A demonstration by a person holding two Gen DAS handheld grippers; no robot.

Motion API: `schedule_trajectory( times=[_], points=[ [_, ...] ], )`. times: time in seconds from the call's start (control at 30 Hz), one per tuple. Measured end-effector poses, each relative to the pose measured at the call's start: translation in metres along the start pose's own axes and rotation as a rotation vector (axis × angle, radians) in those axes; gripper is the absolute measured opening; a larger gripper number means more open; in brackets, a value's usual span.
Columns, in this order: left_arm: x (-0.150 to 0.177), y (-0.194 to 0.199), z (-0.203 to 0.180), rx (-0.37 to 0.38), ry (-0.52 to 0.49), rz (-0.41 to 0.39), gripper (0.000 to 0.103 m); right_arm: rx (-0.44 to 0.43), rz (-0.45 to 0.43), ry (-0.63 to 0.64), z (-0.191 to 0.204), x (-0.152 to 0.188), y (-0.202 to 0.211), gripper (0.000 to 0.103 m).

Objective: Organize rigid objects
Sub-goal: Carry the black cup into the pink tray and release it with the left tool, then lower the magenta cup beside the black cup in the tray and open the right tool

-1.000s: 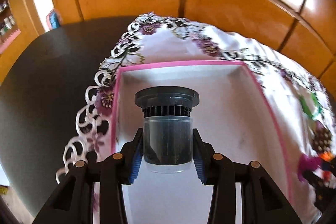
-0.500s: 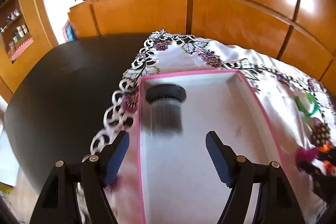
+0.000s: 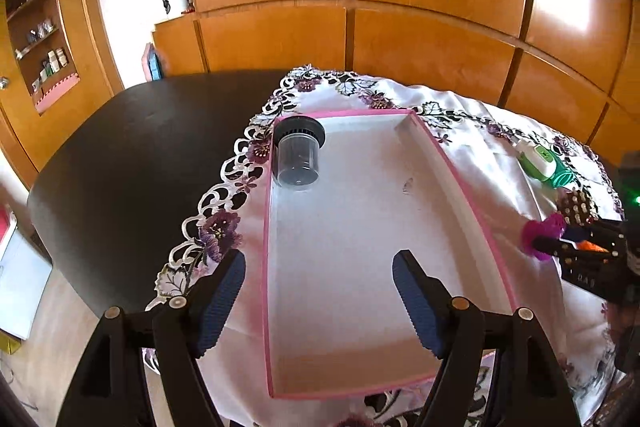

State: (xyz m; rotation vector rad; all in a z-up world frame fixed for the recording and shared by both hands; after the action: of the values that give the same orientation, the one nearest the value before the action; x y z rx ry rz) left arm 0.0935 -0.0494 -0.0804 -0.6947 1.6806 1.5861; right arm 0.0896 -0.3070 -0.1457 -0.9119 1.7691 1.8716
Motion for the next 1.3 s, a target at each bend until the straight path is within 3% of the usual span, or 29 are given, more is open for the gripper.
schedule_trajectory(
  times=[0.23,0.47,0.97,1.3],
  points=[
    [-0.001,0.009,0.004,0.024,0.022,-0.012,0.078,-0.042,-0.076,-0.029,0.030,-0.032,0.021,0.032],
    [0.005,0.010,0.019,0.014,0.054,-0.011,0.078,-0.162,-0.116,0.014,0.091,-0.069,0.025,0.032],
    [0.025,0.000,0.063,-0.030,0.149,0.031,0.077,-0.269,-0.007,0.086,0.183,-0.081,-0.023,0.032],
    [0.033,-0.003,0.088,-0.062,0.204,0.038,0.078,-0.221,0.050,0.051,0.217,-0.095,-0.075,0.032]
  ],
)
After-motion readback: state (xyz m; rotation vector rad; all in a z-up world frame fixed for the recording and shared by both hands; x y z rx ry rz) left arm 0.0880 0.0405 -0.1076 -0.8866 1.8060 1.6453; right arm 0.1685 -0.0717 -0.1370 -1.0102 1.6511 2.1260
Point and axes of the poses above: each gripper's, at about its wrist camera, not at the fingertips, and y roughly against the way its jaws point, z to its left, x to its underside, the point moved 8 cm from there along -y, roughly the way its jaws point, and after that the axes turned 10 degrees about -z, right-handed, at the moved point
